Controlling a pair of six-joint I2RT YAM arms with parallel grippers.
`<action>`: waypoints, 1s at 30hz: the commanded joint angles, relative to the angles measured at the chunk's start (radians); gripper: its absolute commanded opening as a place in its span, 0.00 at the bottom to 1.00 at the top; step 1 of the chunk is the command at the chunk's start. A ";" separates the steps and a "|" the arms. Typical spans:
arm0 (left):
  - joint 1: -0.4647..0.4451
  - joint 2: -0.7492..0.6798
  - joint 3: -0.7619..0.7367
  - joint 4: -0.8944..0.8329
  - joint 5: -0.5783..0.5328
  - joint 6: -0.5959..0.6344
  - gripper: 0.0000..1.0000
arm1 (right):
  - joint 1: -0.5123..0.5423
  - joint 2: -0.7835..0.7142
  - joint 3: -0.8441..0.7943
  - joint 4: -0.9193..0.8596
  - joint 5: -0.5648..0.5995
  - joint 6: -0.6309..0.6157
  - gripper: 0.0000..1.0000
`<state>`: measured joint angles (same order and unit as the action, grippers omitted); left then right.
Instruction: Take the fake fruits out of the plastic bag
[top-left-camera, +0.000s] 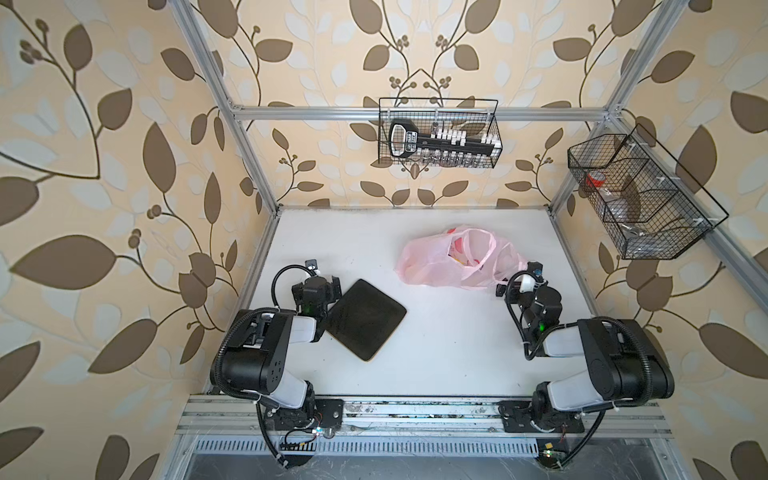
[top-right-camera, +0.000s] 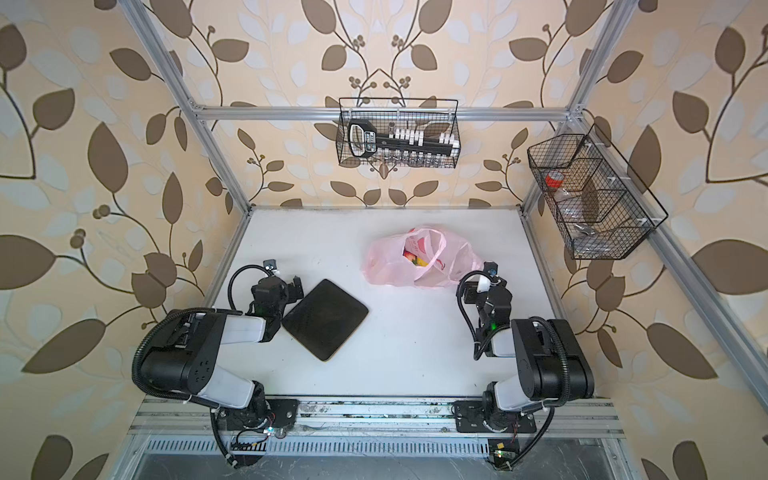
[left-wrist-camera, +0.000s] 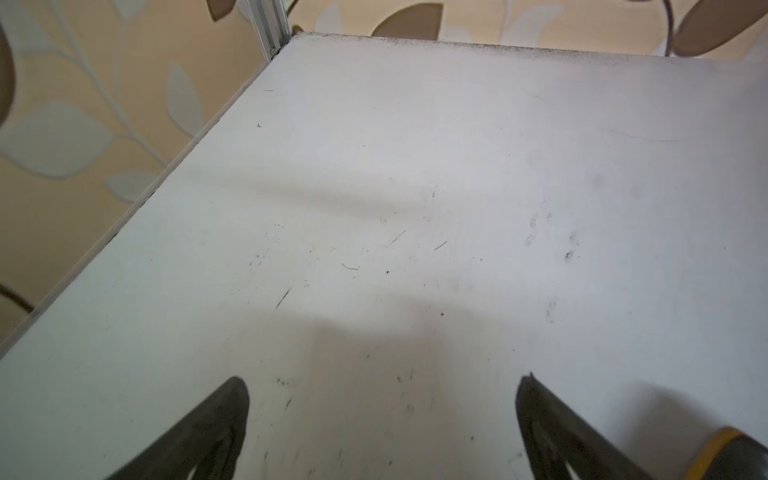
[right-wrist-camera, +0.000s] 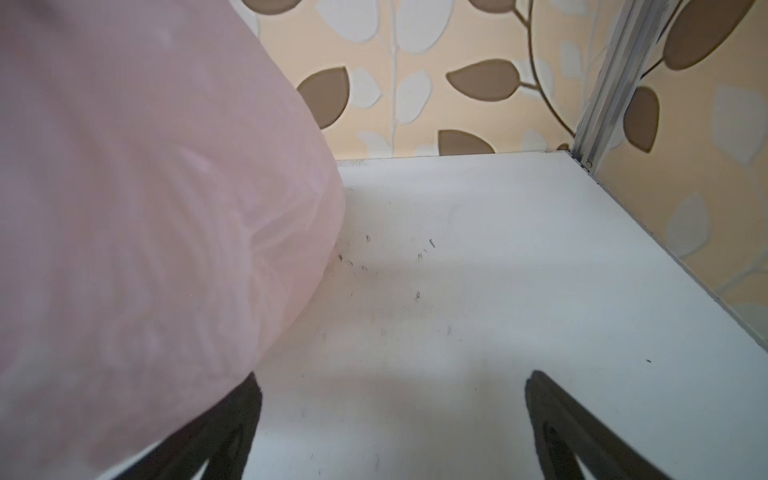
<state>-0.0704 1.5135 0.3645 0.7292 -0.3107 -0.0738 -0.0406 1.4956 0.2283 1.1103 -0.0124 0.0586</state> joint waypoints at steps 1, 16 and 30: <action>0.012 -0.018 0.010 0.029 0.017 0.008 0.99 | -0.003 0.005 0.015 0.006 -0.018 -0.009 1.00; 0.012 -0.019 0.008 0.030 0.016 0.008 0.99 | -0.004 0.002 0.013 0.010 -0.021 -0.009 1.00; 0.013 -0.064 0.008 -0.010 0.015 0.003 0.99 | -0.010 -0.051 0.038 -0.064 0.034 0.016 1.00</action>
<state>-0.0704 1.4998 0.3645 0.7204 -0.2943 -0.0742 -0.0471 1.4872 0.2302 1.0958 -0.0113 0.0620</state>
